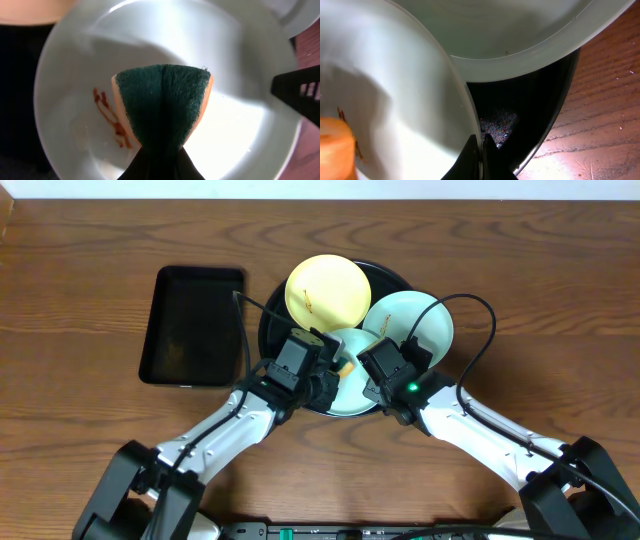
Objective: Clean dirty plates on tray and stack at the side
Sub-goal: 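Scrub the stained plate surface with the sponge in the left gripper, then return the sponge to the small black tray with the left gripper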
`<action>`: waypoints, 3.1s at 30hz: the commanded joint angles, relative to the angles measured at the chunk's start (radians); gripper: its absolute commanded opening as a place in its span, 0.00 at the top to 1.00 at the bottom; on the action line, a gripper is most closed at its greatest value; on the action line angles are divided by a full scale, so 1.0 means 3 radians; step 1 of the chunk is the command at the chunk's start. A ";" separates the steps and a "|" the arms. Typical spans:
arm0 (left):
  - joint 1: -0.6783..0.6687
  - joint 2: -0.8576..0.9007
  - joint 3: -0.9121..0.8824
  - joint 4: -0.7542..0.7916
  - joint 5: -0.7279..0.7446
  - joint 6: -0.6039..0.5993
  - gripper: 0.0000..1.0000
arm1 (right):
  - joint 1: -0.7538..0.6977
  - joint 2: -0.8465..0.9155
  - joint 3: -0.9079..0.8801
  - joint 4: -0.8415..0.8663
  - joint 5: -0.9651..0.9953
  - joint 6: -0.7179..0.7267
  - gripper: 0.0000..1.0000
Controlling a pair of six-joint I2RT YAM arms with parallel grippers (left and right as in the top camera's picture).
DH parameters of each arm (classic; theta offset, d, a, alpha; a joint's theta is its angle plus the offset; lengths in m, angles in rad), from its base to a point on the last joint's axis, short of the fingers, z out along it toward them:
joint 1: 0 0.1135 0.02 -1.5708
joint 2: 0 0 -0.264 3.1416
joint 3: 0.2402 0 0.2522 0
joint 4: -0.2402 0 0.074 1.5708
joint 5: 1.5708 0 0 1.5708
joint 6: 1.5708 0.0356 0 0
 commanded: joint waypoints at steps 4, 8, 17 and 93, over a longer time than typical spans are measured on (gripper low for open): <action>-0.0009 0.0083 -0.0023 0.0027 -0.0028 -0.0005 0.93 | 0.0029 0.0023 0.0000 0.0003 0.0084 0.0008 0.98; -0.0009 0.0089 -0.0023 0.0027 -0.0029 -0.0004 0.93 | 0.0028 0.0023 0.0000 0.0013 0.0085 0.0009 0.98; -0.0009 0.0094 -0.0127 0.0200 -0.0029 -0.0005 0.92 | 0.0028 0.0023 0.0000 0.0011 0.0084 0.0008 0.98; 0.0053 0.0857 -0.0278 0.1525 -0.0557 0.0020 0.92 | 0.0032 0.0023 0.0000 -0.0024 0.0083 -0.0092 0.98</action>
